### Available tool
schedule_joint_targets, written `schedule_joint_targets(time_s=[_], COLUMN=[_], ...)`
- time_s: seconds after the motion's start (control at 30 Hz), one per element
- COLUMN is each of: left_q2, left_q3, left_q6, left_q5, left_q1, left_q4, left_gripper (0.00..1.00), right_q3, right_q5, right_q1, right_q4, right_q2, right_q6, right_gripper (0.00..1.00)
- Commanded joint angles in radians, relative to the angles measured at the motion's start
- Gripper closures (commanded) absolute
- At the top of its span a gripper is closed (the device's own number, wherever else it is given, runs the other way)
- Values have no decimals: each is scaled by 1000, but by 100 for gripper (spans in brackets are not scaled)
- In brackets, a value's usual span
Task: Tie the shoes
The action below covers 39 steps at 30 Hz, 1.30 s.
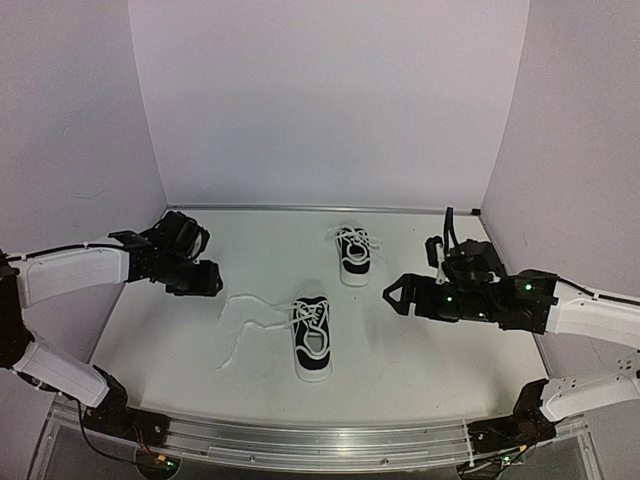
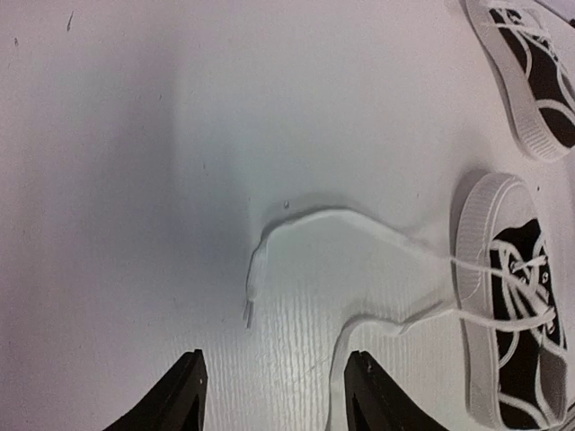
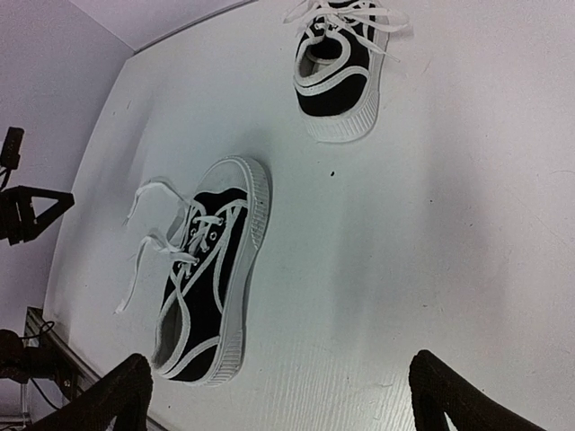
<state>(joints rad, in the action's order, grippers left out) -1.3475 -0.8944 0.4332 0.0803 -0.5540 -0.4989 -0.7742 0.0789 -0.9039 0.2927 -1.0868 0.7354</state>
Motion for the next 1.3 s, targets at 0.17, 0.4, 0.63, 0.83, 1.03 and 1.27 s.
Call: schedule_joint_targets(time_s=[0.17,0.4,0.63,0.83,1.03,1.27], left_q2=[153,80,-95,-167,-161,-132], left_q3=[160,202,183,148,-1,-380], left_q6=[85,120,122,121,19,-200], left_q5=[-151,-122,-50,-8,16,-111], left_q1=[-183,-281,-367,-396,-472,-492], left_q4=[-55,-41,-18,-32,-70,-48], left_gripper=[45,48,51,76,100,100], right_q3=[-47,-75,-78,-57,-59,-74], right_q5=[-42,-66,-67,-58,-58,-36], right_q1=[2,2,2,2,2,9], right_q4=[-33,-52,-52,-52,-52,-53], right_q2=[-54,-102,-95,-71,-85,-37], right_q6=[-34,-51,-59,-54,-67,-91], right_gripper=[4,4,4,4,4,5])
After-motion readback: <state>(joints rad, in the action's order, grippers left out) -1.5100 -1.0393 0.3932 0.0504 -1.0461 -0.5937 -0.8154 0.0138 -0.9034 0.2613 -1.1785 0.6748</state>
